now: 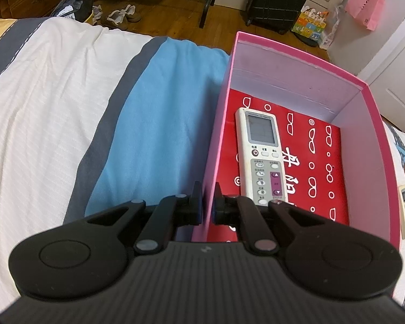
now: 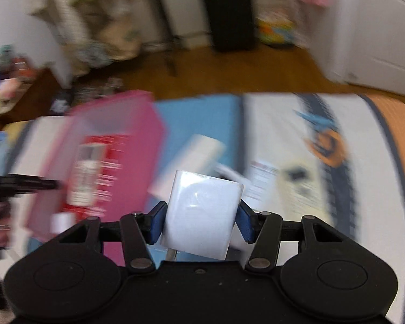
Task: Organize rigid objects
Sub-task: 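Carry the plug charger into the pink box and release it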
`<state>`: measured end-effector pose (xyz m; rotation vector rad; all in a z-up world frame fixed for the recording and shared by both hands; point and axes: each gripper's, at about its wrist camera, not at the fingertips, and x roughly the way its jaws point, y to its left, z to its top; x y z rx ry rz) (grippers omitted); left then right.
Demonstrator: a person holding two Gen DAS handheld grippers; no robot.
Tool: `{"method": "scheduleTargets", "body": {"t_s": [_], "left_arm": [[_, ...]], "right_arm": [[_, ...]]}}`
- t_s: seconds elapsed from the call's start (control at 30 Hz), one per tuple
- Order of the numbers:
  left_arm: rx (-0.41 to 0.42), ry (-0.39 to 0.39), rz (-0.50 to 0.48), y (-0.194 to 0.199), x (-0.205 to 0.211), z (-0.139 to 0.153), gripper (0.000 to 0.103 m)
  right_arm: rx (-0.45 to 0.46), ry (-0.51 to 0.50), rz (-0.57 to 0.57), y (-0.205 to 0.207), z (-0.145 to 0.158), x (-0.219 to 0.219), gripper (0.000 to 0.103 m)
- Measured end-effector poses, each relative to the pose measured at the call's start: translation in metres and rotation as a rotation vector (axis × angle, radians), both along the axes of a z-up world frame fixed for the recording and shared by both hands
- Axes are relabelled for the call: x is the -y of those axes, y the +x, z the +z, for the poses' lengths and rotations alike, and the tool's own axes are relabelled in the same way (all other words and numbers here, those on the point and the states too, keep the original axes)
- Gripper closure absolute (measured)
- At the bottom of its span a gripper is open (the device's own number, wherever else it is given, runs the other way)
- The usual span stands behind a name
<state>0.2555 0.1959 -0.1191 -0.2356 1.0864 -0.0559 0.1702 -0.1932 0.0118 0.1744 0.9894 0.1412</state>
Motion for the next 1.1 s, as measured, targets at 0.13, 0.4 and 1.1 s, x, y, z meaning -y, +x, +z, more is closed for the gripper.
{"method": "scheduleTargets", "body": {"t_s": [0.13,0.4,1.1], "left_arm": [[-0.001,-0.002,-0.002,0.0,-0.001,0.0,0.098],[-0.002,-0.019,-0.008,0.001,-0.004,-0.001,0.097],[-0.004,-0.02,-0.014,0.003,-0.003,0.0,0.096]], "right_arm": [[0.026,0.1,0.166,0.012,0.016,-0.066,0.044],[-0.068,0.031,0.319,0.054,-0.034,-0.172,0.044],[-0.322,0.091,0.231,0.072,-0.109,-0.186,0.041]]}}
